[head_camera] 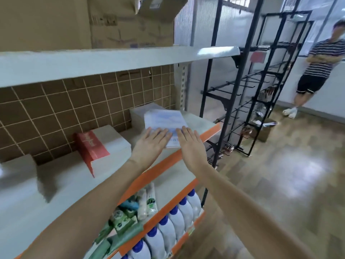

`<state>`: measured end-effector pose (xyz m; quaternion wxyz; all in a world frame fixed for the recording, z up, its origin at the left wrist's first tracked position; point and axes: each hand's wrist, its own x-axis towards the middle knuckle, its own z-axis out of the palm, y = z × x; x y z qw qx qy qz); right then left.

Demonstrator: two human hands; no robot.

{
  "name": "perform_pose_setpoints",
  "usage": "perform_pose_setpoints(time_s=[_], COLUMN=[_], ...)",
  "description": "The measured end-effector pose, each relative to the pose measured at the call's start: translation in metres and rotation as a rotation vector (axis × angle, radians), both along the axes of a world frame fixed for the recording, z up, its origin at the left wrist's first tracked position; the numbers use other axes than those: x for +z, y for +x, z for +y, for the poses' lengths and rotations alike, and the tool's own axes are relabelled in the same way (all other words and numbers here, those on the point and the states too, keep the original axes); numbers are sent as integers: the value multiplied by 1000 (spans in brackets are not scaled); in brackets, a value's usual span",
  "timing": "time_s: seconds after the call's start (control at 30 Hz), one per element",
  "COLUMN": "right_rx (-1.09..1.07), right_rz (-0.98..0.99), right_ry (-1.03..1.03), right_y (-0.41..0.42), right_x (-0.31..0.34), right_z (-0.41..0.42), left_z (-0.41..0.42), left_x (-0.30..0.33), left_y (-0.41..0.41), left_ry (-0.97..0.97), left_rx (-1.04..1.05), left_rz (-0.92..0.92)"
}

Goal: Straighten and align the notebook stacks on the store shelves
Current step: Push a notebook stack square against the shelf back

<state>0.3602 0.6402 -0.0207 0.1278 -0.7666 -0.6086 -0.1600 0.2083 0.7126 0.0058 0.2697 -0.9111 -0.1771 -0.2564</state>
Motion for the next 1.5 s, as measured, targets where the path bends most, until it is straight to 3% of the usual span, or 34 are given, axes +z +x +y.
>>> perform_pose_setpoints(time_s=[0.17, 0.33, 0.57, 0.9, 1.2, 1.37, 1.43, 1.5], right_rx=[41, 95, 198, 398, 598, 694, 750, 765], right_rz=[-66, -32, 21, 65, 155, 191, 295, 549], right_ry=[-138, -201, -207, -265, -331, -289, -257, -230], right_y=[48, 78, 112, 150, 161, 163, 166, 172], right_x=[10, -1, -27, -19, -20, -20, -19, -19], right_z=[58, 102, 132, 195, 227, 235, 235, 232], left_z=[46, 76, 105, 124, 114, 112, 113, 113], left_x=[-12, -40, -57, -45, -48, -52, -52, -52], left_y=[46, 77, 89, 112, 115, 127, 129, 129], left_ry=[-163, -505, -533, -622, -830, -924, -946, -954], left_rx=[90, 221, 334, 564, 851, 842, 831, 827], left_rz=[-69, -105, 57, 23, -222, -483, -549, -647])
